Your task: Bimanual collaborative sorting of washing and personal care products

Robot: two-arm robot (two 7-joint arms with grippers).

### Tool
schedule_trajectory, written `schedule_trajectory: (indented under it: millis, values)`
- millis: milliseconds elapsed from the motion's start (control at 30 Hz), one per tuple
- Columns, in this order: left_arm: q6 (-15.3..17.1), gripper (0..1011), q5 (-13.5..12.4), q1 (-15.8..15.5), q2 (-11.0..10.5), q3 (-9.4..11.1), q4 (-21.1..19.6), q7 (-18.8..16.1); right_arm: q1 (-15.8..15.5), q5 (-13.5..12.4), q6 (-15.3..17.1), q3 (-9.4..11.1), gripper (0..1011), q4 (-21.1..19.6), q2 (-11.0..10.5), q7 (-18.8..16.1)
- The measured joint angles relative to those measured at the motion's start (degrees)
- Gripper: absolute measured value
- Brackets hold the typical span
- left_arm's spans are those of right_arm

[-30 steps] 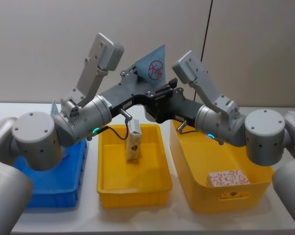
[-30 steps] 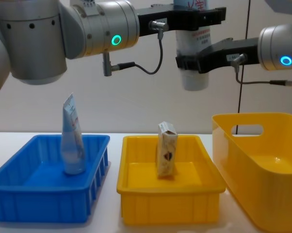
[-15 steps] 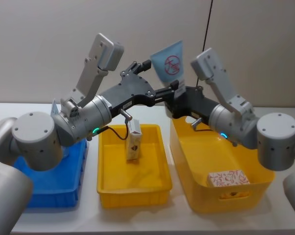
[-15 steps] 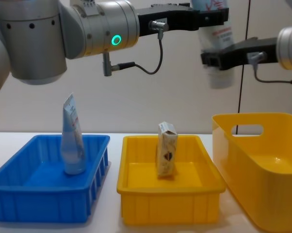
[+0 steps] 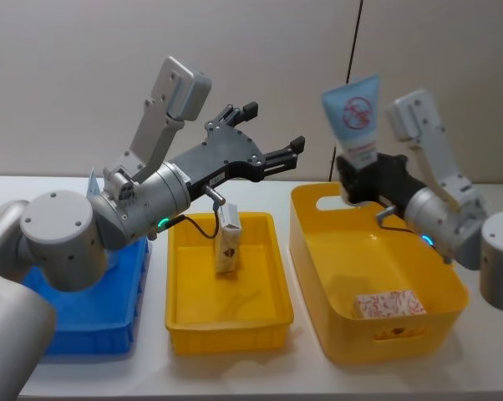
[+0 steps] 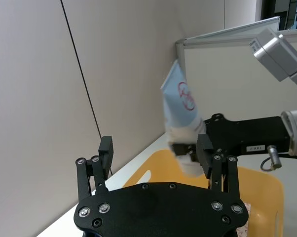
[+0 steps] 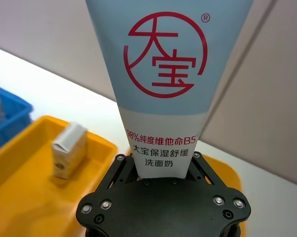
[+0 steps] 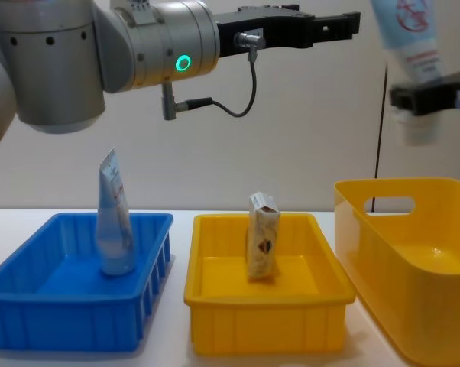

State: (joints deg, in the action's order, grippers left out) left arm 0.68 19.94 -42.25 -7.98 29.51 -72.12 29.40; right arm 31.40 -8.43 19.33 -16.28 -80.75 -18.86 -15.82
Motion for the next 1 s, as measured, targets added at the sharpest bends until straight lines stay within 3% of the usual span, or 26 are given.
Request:
schedule_trajectory:
  millis: [233, 333, 667, 800, 833, 1000]
  values:
    - [0.0, 1001, 0.0, 0.0, 0.0, 0.0, 0.0, 0.0, -2.8, -0.1, 1.5, 2.8, 223, -1.7, -0.9, 2.6]
    - [0.0, 1001, 0.0, 0.0, 0.0, 0.0, 0.0, 0.0, -3.7, -0.1, 2.0, 3.7, 269, -2.1, -1.1, 3.4]
    - [0.0, 1001, 0.0, 0.0, 0.0, 0.0, 0.0, 0.0, -5.5, -0.1, 3.1, 5.8, 647, -2.7, -1.5, 5.0]
    - [0.0, 1001, 0.0, 0.0, 0.0, 0.0, 0.0, 0.0, -5.8, -0.1, 3.3, 6.2, 724, -2.9, -1.6, 5.3]
    - [0.0, 1001, 0.0, 0.0, 0.0, 0.0, 0.0, 0.0, -5.9, -0.1, 3.3, 6.3, 793, -2.9, -1.6, 5.4]
    - [0.0, 1001, 0.0, 0.0, 0.0, 0.0, 0.0, 0.0, -6.2, 0.0, 3.5, 6.7, 933, -3.0, -1.7, 5.7]
